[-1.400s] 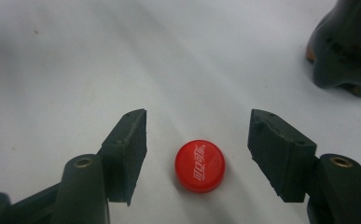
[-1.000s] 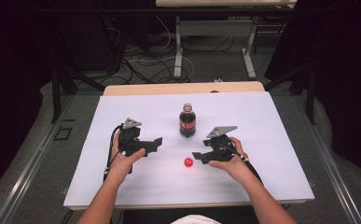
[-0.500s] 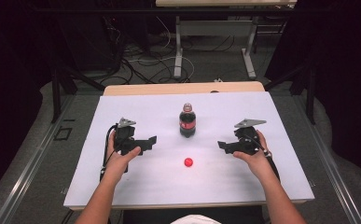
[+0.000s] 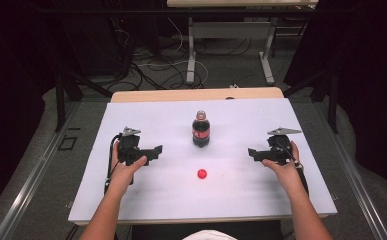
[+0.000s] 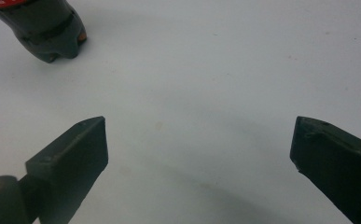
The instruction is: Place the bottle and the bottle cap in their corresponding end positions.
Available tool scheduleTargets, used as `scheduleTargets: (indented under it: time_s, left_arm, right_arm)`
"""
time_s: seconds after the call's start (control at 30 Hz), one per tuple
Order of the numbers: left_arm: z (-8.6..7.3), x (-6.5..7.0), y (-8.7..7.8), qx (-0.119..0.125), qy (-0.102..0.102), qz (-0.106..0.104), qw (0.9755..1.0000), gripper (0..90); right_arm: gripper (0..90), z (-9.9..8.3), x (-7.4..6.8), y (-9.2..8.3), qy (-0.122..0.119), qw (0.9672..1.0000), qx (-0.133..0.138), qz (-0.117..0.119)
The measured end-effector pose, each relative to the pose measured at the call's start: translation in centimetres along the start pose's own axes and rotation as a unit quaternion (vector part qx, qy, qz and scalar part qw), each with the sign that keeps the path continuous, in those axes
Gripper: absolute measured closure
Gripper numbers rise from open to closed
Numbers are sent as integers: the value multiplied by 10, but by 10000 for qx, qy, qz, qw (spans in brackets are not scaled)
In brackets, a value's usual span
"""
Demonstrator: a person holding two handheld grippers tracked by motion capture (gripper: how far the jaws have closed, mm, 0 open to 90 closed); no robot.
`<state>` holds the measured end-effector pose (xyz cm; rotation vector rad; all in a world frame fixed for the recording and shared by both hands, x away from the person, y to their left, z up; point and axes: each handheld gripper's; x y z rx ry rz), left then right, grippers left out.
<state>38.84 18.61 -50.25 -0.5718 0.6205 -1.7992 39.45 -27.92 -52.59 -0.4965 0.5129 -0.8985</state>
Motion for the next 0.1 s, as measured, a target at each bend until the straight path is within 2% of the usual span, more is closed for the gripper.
scheduleTargets:
  time_s: [0.1]
  left_arm:
    - [0,-2,0,10,-11,9,10000,6]
  right_arm:
    - [37,0,1,-1,41,10000,-3,-36]
Point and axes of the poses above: each handheld gripper's, and its own axes: y roughly forward along the jaws, z roughly out of its top, x roughly to its right, and after that the axes turned 10 degrees about z, right-handed
